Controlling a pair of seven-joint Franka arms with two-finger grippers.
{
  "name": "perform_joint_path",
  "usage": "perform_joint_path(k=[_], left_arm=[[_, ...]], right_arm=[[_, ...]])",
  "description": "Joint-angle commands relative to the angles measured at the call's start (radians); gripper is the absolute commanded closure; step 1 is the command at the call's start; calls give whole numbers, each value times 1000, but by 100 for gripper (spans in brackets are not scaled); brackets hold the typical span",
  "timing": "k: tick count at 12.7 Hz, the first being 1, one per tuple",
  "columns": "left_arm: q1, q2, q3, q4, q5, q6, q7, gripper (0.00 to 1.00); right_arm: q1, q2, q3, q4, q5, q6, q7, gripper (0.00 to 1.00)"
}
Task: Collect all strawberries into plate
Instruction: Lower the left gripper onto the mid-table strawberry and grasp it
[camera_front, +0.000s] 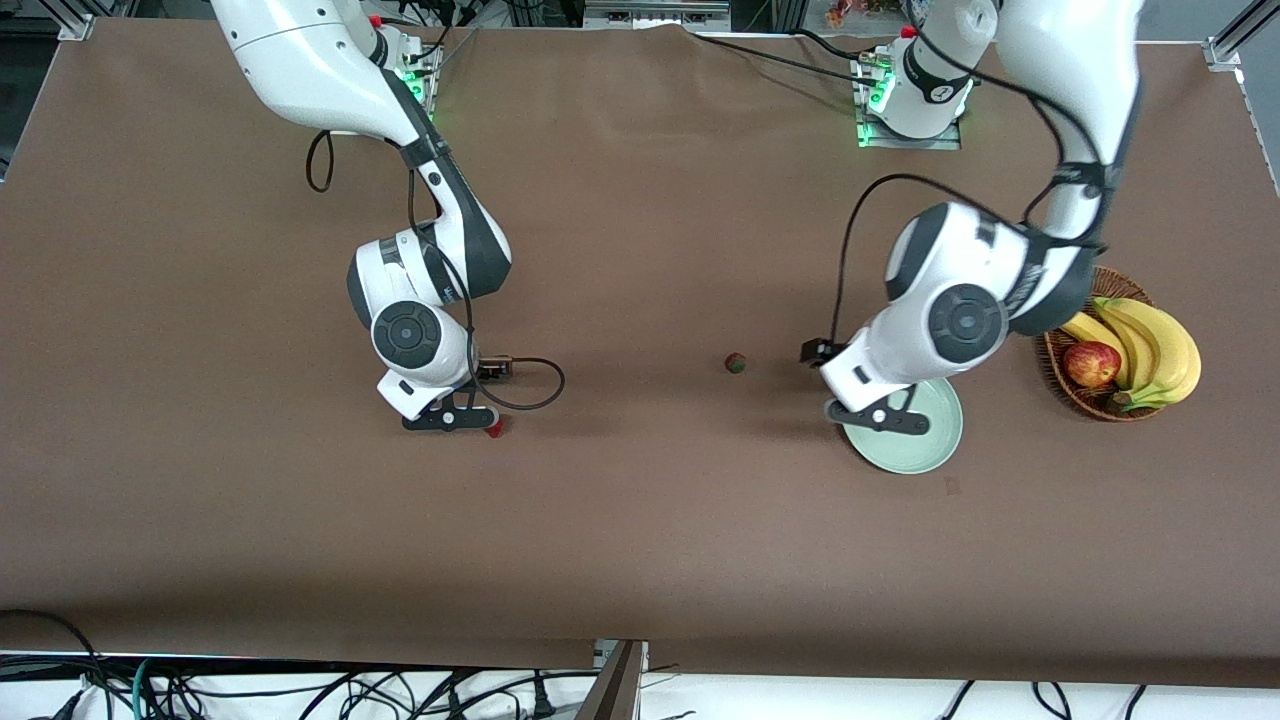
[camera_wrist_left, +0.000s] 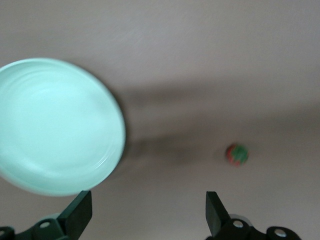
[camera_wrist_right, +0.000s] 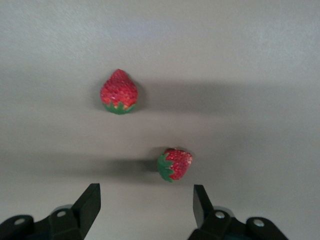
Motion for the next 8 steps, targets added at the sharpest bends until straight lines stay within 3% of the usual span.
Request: perform_joint_path(k=[1, 4, 6, 8], left_arm=[[-65, 74, 10, -1, -12, 135, -105, 0], [-153, 116, 10, -60, -1, 281, -312, 0], [-192, 136, 12, -126, -1, 420, -347, 0], [-199, 127, 12, -188, -1, 452, -354, 0]], right_arm=[[0, -42, -12, -90, 15, 74, -55, 20], [-12, -36, -12, -132, 15, 137, -65, 24], [-12, -34, -12, -152, 15, 170, -65, 31], [-12, -31, -12, -149, 15, 171, -65, 39]])
